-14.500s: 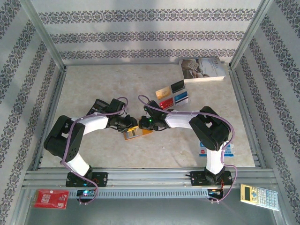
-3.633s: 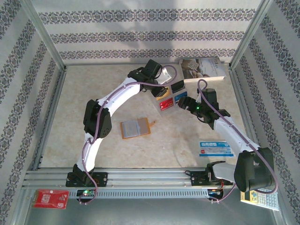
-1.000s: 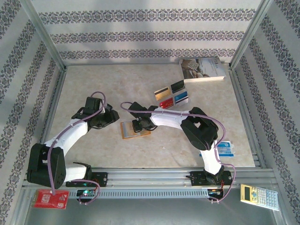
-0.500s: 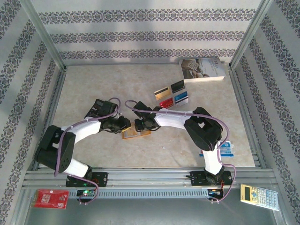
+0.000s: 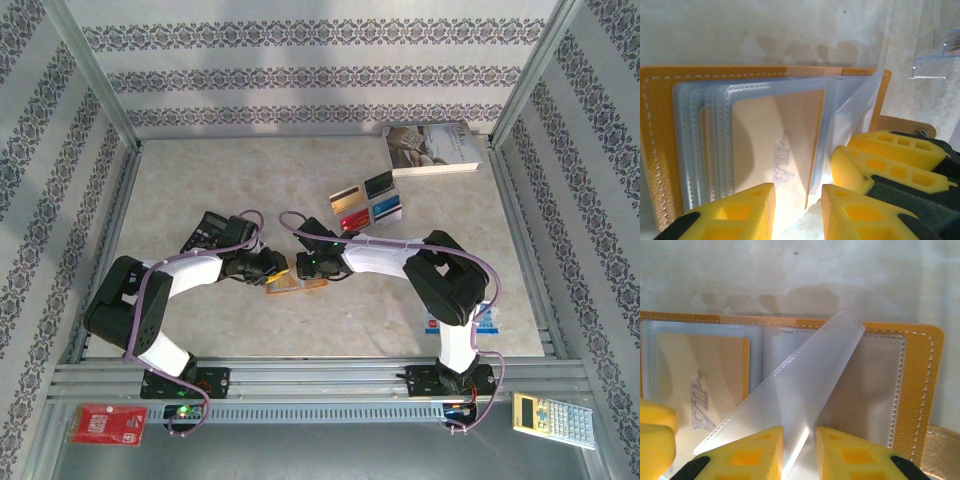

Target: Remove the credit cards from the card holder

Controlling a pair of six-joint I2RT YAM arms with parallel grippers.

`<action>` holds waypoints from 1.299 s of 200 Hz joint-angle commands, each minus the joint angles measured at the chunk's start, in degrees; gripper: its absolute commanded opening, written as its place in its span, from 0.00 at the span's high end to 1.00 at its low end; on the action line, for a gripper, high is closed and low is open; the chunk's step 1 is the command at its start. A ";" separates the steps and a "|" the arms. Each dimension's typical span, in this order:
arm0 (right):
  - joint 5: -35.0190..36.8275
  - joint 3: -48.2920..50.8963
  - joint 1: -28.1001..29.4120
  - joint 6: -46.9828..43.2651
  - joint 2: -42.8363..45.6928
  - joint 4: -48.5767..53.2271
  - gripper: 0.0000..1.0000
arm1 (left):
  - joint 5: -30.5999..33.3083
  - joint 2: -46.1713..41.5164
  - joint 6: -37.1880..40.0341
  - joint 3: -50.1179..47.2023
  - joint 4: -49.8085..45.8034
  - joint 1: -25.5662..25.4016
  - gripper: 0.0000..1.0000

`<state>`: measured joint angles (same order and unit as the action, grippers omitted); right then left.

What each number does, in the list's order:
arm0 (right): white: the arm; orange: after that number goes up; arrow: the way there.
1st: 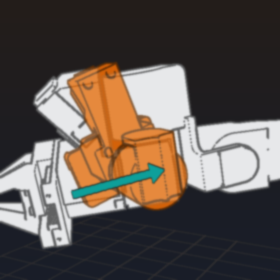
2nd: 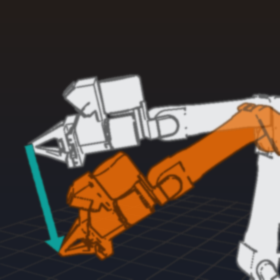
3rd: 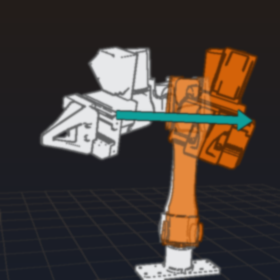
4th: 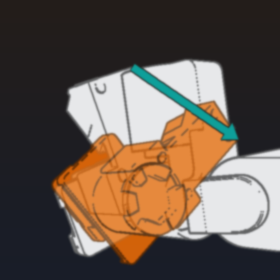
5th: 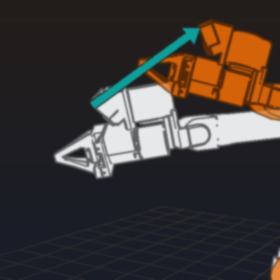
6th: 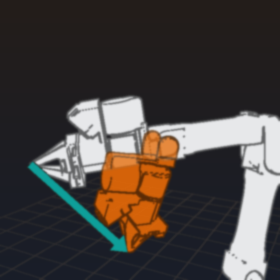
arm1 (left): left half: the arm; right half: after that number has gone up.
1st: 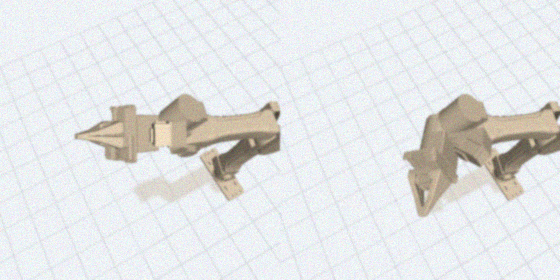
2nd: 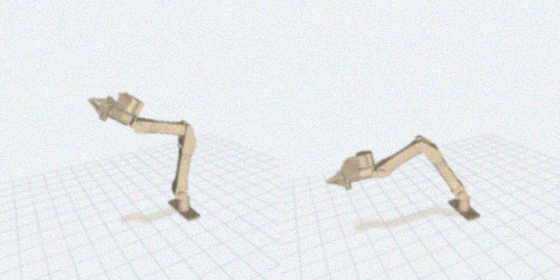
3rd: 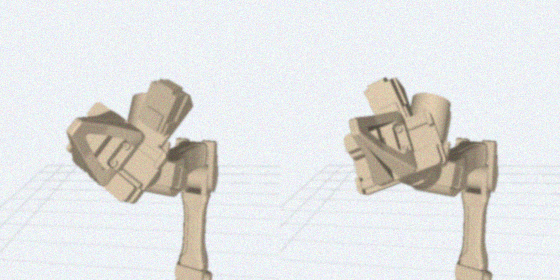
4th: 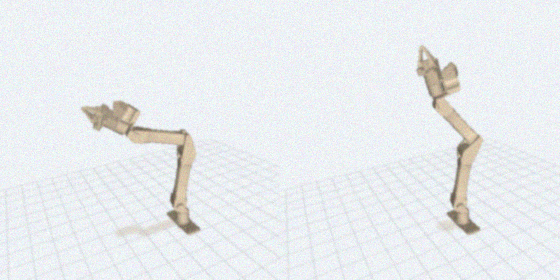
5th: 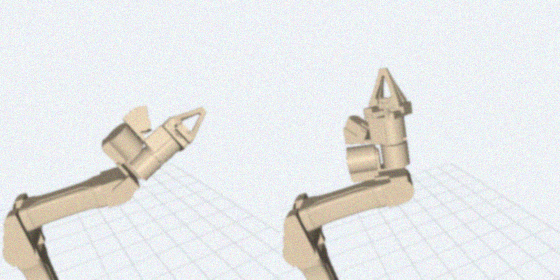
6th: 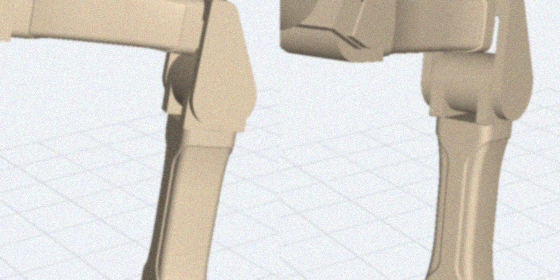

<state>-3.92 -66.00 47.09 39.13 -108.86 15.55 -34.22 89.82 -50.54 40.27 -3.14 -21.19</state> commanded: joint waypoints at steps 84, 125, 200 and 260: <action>2.19 6.23 -2.78 4.34 9.31 -3.30 0.72 | -2.69 6.33 -0.70 6.87 1.91 -4.10 0.63; 5.08 10.51 -4.49 6.49 14.25 -5.21 0.71 | -3.36 7.51 -0.57 9.09 1.64 -5.95 0.64; 2.87 14.38 -6.17 5.91 18.49 -8.95 0.70 | 0.65 7.80 1.45 11.89 -3.03 -6.41 0.67; -13.53 9.25 -6.26 6.03 9.05 -14.42 0.71 | 11.86 1.33 8.74 11.20 -16.72 -2.52 0.68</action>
<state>-9.91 -54.26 41.01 45.08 -95.88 4.14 -29.06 93.06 -46.94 50.98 -10.37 -24.23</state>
